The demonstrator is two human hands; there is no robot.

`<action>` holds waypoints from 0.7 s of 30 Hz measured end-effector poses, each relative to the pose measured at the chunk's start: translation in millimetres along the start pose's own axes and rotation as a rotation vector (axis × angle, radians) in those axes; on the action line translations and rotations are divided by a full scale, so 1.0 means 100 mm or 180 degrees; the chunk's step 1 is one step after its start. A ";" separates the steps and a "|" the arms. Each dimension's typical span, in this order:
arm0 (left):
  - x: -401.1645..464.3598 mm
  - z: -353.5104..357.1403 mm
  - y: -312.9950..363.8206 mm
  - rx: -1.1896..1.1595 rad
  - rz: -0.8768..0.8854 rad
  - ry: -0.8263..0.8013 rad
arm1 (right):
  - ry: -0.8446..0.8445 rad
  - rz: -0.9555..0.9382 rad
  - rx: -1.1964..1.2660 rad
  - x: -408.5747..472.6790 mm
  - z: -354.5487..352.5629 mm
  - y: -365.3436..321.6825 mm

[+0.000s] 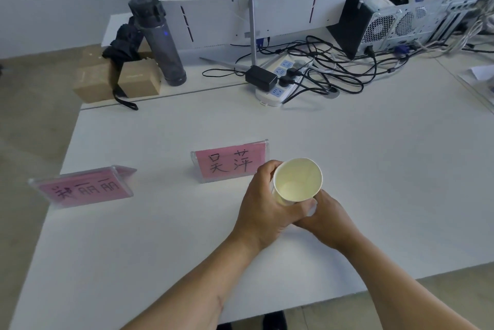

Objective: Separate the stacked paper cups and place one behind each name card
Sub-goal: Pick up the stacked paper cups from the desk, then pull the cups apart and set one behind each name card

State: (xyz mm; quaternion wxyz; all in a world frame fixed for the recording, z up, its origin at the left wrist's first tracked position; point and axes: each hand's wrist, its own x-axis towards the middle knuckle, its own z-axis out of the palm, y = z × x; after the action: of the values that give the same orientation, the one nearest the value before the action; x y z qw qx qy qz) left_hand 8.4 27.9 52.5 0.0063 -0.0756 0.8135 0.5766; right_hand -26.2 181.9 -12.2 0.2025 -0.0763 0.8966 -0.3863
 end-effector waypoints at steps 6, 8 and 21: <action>0.05 -0.30 0.28 -0.0034 0.0266 0.0313 | 0.0037 -0.0243 0.0016 -0.01 -0.17 -0.30; 0.05 -0.43 0.34 -0.0010 0.0305 0.0391 | 0.0038 -0.0311 0.0001 0.01 -0.21 -0.40; 0.04 -1.52 0.42 0.0106 0.0319 0.1111 | 0.0018 -0.0782 -0.0076 0.22 -0.29 -1.15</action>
State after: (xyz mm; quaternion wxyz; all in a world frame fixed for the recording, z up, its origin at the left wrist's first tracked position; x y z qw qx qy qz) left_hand 10.3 -102.1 142.7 -0.1625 -0.1338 0.8145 0.5407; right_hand -61.1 114.9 82.4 0.1501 -0.1869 0.8856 -0.3977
